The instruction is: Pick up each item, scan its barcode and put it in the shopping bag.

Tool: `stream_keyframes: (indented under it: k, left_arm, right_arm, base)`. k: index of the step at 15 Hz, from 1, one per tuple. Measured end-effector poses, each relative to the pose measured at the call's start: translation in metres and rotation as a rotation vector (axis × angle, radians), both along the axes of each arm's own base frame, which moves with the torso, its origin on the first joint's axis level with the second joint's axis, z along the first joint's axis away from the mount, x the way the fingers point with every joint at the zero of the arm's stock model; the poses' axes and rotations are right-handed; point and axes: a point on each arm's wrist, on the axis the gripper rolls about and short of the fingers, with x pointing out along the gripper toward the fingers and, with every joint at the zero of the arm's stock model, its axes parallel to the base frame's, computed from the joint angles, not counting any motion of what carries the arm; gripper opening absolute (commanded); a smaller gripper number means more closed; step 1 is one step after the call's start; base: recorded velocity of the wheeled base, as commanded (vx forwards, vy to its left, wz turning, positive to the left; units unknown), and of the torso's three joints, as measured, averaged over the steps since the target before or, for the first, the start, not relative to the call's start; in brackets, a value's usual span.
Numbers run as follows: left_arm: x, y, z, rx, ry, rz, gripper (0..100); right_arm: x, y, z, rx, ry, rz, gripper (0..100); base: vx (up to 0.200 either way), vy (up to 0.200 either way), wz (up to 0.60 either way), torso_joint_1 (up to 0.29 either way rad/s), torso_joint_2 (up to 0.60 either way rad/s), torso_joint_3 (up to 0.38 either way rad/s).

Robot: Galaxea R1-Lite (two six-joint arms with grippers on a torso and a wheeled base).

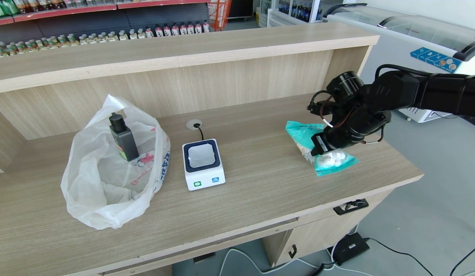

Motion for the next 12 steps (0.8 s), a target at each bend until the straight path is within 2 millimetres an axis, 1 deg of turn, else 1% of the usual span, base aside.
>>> stream_keyframes:
  k: [2,8,10,12]
  left_arm:
    - [0.0,0.0,0.0,0.0,0.0,0.0,100]
    - [0.0,0.0,0.0,0.0,0.0,0.0,100]
    - [0.0,0.0,0.0,0.0,0.0,0.0,100]
    - [0.0,0.0,0.0,0.0,0.0,0.0,100]
  right_arm:
    - [-0.001,0.003,0.001,0.001,-0.003,0.007,0]
    - [-0.01,0.019,0.006,0.002,-0.017,0.051,0]
    - [-0.016,0.021,0.016,0.013,-0.036,0.059,0]
    - [-0.03,0.022,0.03,0.044,-0.039,0.043,0]
  base:
    - [0.0,0.0,0.0,0.0,0.0,0.0]
    - [0.0,0.0,0.0,0.0,0.0,0.0]
    - [0.0,0.0,0.0,0.0,0.0,0.0]
    - [0.0,0.0,0.0,0.0,0.0,0.0]
